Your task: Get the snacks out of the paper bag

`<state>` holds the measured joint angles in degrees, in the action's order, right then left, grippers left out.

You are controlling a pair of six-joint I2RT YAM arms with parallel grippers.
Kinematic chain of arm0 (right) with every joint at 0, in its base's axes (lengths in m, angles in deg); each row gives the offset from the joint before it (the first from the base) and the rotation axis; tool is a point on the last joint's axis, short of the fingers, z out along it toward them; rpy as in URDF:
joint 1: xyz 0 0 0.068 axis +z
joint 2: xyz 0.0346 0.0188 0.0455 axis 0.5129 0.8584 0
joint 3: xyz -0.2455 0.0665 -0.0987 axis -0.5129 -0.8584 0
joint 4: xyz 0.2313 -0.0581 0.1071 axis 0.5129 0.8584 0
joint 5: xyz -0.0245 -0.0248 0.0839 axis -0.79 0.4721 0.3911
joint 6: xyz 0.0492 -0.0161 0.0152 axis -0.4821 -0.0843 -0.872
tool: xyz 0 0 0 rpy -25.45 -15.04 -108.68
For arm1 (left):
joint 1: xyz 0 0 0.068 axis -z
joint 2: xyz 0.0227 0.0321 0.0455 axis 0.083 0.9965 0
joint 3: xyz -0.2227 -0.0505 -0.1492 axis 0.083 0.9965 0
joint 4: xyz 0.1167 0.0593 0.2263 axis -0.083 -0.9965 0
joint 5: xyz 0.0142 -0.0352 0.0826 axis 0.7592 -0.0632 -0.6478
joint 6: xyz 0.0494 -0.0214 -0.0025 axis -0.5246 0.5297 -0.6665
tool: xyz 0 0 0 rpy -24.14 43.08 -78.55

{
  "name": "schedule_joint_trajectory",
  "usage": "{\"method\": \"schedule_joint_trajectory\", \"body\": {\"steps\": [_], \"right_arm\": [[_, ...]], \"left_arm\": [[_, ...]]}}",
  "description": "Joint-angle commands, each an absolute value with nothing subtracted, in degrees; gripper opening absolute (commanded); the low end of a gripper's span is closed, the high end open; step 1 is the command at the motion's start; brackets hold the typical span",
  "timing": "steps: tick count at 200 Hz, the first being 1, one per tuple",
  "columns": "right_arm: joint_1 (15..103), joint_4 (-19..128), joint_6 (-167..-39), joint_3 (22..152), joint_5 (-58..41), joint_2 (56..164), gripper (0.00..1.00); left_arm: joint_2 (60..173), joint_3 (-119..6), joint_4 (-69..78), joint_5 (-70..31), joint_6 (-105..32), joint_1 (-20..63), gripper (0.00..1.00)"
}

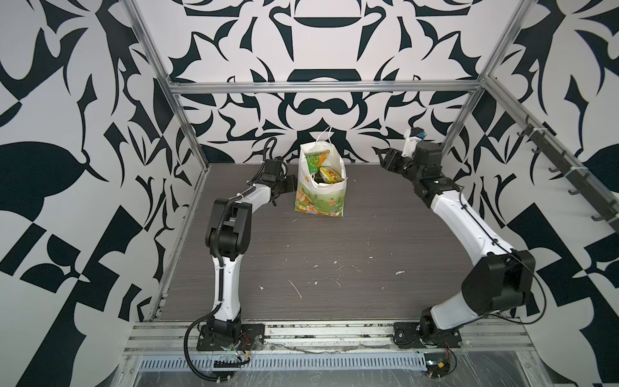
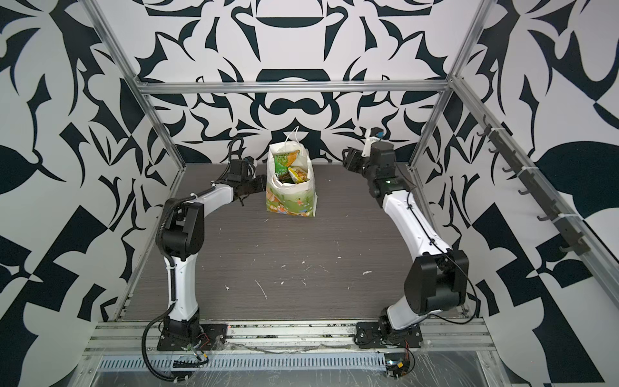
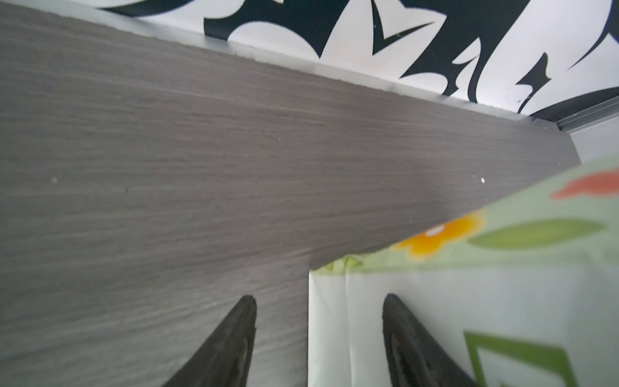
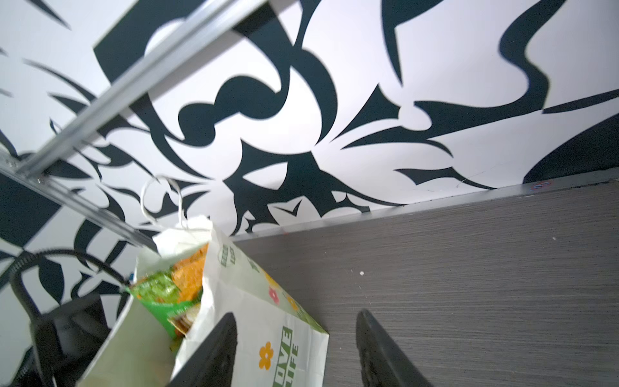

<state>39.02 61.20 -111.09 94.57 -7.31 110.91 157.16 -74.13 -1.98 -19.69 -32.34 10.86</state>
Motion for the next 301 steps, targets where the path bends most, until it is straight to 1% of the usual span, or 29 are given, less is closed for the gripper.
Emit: {"method": "schedule_joint_trajectory", "body": {"steps": [1,11,19,45,64,81,107,125,141,166,179,204,237,239,242,279,301], "right_arm": [[42.0,70.5,-110.3,103.7,-3.3,112.2,0.59],[42.1,71.4,-110.5,105.6,-0.5,113.4,0.56],[42.1,71.6,-111.1,106.3,0.6,114.0,0.55],[42.1,72.6,-111.6,107.4,0.6,115.4,0.54],[42.1,73.1,-111.2,108.2,-0.1,116.7,0.54],[42.1,74.7,-109.7,110.1,-0.7,118.7,0.54],[42.1,79.6,-107.6,113.6,-0.5,122.2,0.55],[42.1,84.8,-106.1,116.9,-0.9,124.9,0.55],[42.2,86.5,-104.3,117.7,0.0,125.9,0.55],[42.9,86.5,-103.1,118.0,3.0,126.2,0.56],[44.1,86.9,-101.5,118.5,2.3,125.9,0.56],[47.1,90.6,-98.0,122.0,-1.0,127.0,0.57],[50.4,95.4,-96.1,128.2,-4.5,130.8,0.57],[50.6,95.7,-95.9,128.7,-4.8,131.1,0.57],[50.9,96.2,-95.8,129.3,-5.3,131.5,0.57],[54.0,103.0,-93.7,140.4,-12.1,138.8,0.57],[54.2,104.6,-94.2,145.0,-15.7,142.0,0.55]], "left_arm": [[151.9,-70.6,-1.3,-18.6,-31.3,11.7,0.63],[150.6,-68.6,-0.9,-18.6,-30.9,12.2,0.62],[149.5,-66.8,-0.4,-18.6,-30.7,12.7,0.62],[145.5,-61.9,1.7,-18.8,-29.4,14.0,0.62],[143.7,-61.3,1.6,-17.9,-29.7,15.3,0.62],[141.8,-61.2,-0.3,-20.0,-30.2,15.7,0.62],[137.5,-61.5,-4.4,-27.0,-32.8,15.5,0.62],[134.7,-63.6,-8.3,-29.9,-36.1,15.4,0.65],[132.3,-66.0,-10.8,-31.3,-38.4,15.4,0.67],[129.9,-71.3,-14.7,-31.9,-40.1,15.4,0.75],[130.0,-75.4,-17.5,-31.5,-41.6,15.5,0.79],[131.3,-81.7,-20.0,-27.5,-46.3,16.5,0.84],[135.2,-89.1,-22.7,-23.8,-52.0,17.7,0.84],[135.5,-89.5,-22.8,-23.6,-52.2,17.8,0.87],[136.0,-90.1,-23.1,-23.3,-52.7,18.0,0.88],[141.8,-97.2,-25.9,-22.9,-58.4,20.6,0.89],[145.2,-101.6,-28.2,-23.2,-60.1,21.5,0.88]]}}
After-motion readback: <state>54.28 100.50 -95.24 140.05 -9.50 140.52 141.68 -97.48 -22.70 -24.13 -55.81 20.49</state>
